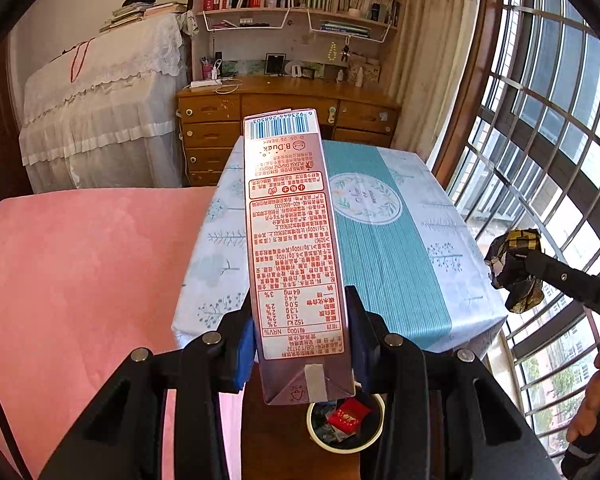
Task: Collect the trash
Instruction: 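Carry the wrapper and juice carton over the bin and open both tools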
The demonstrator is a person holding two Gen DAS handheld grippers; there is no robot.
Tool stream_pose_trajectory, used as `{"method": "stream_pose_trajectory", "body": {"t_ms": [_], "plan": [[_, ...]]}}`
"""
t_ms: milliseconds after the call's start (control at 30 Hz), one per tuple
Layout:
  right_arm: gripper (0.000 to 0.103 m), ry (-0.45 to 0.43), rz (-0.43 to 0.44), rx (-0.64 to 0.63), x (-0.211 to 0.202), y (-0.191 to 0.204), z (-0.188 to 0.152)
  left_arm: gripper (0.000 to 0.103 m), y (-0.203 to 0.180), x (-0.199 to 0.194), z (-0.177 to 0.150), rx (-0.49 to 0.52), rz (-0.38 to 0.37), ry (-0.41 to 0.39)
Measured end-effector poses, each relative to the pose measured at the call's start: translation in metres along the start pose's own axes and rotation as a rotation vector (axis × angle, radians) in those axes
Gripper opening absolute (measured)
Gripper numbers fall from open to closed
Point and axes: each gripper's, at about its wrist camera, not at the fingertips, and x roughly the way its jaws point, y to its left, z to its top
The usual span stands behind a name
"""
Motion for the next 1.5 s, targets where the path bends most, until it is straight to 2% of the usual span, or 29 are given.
{"method": "stream_pose_trajectory", "body": {"t_ms": [267, 533, 667, 933, 1267, 1500], "plan": [[0.036, 0.116, -0.017, 0.035, -0.004, -0.005, -0.045, 0.037, -0.017, -0.003, -0.049, 0.049, -0.036, 0.104], [0.037, 0.27, -0.054, 0.115, 0.03, -0.048, -0.104, 0.037, -0.057, 0.045, -0.098, 0.096, -0.066, 0.27], [0.037, 0.35, -0.07, 0.159, 0.059, -0.08, -0.138, 0.038, -0.075, 0.083, -0.133, 0.102, -0.065, 0.355], [0.037, 0.475, -0.101, 0.225, 0.137, -0.15, -0.203, 0.038, -0.101, 0.184, -0.2, 0.066, -0.047, 0.527], [0.037, 0.539, -0.127, 0.299, 0.22, -0.211, -0.261, 0.038, -0.132, 0.297, -0.262, 0.165, -0.056, 0.598], [0.037, 0.544, -0.139, 0.358, 0.257, -0.236, -0.29, 0.039, -0.126, 0.357, -0.294, 0.101, -0.096, 0.669]]}}
